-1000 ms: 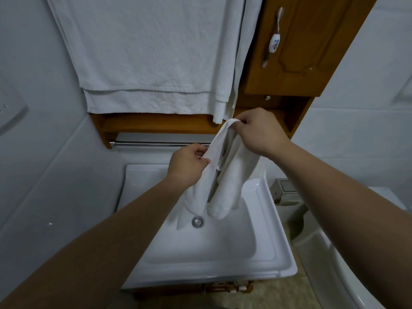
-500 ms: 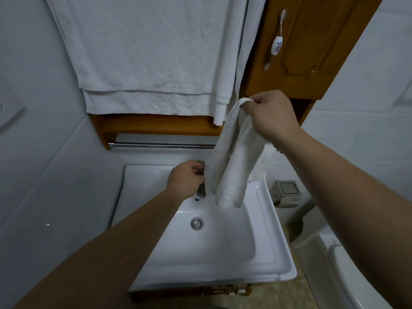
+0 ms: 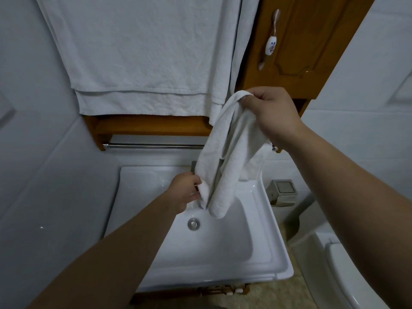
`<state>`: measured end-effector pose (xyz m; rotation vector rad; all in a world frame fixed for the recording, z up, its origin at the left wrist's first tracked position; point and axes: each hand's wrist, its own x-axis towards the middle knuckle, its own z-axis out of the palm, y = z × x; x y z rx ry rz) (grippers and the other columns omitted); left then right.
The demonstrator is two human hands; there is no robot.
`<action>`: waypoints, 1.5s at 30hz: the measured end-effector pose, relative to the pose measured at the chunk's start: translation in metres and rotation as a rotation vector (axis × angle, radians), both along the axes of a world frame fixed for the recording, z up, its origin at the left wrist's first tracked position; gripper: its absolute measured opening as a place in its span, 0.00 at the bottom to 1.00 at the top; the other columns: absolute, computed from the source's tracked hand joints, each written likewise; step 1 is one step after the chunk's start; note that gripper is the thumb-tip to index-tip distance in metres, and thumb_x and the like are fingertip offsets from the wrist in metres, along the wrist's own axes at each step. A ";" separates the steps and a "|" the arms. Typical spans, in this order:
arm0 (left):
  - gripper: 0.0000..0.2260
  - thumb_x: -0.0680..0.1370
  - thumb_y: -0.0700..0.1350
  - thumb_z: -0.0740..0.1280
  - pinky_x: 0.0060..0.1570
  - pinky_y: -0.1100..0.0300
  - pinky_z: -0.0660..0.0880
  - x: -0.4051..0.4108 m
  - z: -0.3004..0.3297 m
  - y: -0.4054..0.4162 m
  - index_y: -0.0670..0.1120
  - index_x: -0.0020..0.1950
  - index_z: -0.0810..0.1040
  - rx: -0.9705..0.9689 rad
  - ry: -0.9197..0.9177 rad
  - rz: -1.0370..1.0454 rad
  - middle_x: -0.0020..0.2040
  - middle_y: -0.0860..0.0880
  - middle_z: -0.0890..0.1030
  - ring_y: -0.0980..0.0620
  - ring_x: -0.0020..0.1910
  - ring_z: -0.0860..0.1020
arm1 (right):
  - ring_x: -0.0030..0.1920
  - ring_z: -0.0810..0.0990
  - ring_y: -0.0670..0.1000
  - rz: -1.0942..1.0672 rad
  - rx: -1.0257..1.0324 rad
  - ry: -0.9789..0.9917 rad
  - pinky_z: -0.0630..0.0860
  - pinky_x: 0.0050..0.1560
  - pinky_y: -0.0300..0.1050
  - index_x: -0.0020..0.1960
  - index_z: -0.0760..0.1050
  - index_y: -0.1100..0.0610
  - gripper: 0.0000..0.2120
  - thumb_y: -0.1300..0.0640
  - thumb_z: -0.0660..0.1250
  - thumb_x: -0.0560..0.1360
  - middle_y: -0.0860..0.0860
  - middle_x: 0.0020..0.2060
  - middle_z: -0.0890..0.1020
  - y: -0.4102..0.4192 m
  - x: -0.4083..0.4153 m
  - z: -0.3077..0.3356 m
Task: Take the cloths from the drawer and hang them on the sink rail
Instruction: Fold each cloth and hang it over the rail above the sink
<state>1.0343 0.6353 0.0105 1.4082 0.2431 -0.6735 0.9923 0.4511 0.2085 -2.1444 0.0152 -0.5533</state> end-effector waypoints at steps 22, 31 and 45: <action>0.05 0.76 0.39 0.72 0.40 0.64 0.78 -0.001 0.012 0.021 0.41 0.49 0.79 -0.190 -0.105 0.240 0.44 0.46 0.85 0.52 0.45 0.83 | 0.42 0.78 0.50 -0.488 0.237 0.183 0.72 0.39 0.43 0.39 0.78 0.45 0.10 0.48 0.64 0.79 0.45 0.41 0.80 -0.048 0.002 -0.028; 0.09 0.75 0.39 0.71 0.41 0.53 0.80 -0.007 0.026 0.015 0.46 0.38 0.75 -0.240 -0.198 0.134 0.38 0.44 0.82 0.47 0.38 0.81 | 0.47 0.79 0.55 -0.400 0.213 0.441 0.76 0.39 0.47 0.52 0.79 0.54 0.04 0.55 0.68 0.78 0.53 0.48 0.80 -0.033 -0.008 -0.067; 0.23 0.75 0.28 0.66 0.47 0.49 0.80 -0.022 0.054 -0.005 0.48 0.65 0.75 -0.465 -0.247 0.003 0.57 0.40 0.82 0.41 0.52 0.83 | 0.39 0.86 0.54 0.196 1.095 0.623 0.82 0.37 0.43 0.52 0.80 0.67 0.13 0.69 0.57 0.78 0.59 0.43 0.85 0.035 -0.019 -0.088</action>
